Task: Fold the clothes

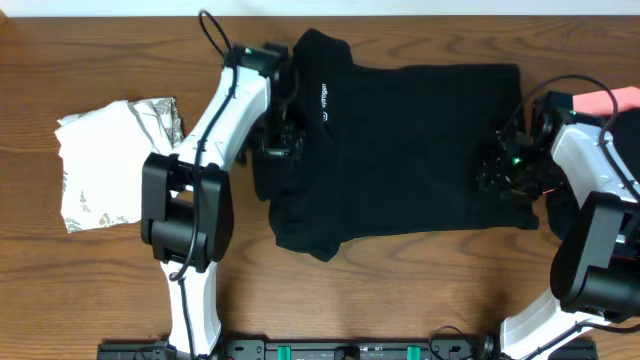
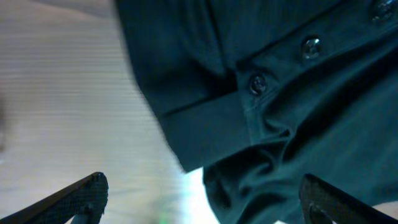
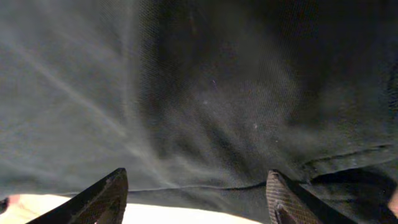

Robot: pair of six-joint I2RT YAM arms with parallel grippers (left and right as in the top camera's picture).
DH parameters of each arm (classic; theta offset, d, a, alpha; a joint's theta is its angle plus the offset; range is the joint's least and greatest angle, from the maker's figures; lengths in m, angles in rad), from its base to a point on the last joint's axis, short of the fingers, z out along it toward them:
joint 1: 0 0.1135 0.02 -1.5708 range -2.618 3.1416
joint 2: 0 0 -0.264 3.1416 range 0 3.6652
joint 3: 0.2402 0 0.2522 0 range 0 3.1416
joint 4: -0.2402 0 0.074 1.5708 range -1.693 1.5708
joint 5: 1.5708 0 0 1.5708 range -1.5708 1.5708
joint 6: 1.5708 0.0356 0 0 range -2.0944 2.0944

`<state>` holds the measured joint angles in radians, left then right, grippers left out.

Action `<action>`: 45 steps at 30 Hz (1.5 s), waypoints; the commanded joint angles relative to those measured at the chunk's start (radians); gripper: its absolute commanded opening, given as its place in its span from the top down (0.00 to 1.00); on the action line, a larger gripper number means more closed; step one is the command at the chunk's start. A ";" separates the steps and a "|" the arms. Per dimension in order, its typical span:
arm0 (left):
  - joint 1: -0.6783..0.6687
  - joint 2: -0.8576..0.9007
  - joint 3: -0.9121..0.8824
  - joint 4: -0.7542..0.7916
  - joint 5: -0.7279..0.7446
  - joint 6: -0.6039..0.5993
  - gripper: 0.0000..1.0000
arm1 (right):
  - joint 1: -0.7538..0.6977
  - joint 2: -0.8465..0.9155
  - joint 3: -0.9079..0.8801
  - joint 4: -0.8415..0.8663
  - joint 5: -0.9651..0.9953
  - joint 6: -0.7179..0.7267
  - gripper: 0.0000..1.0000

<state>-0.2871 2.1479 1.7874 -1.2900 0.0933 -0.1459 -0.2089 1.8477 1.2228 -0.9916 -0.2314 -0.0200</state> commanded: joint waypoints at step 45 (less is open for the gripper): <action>0.266 0.000 -0.338 0.293 -0.084 -0.037 0.39 | 0.034 0.004 -0.048 -0.008 -0.008 0.033 0.39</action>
<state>-0.0067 2.1185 1.4784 -1.0061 0.0093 -0.1825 -0.2012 1.8477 1.1812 -0.9966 -0.2295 -0.0032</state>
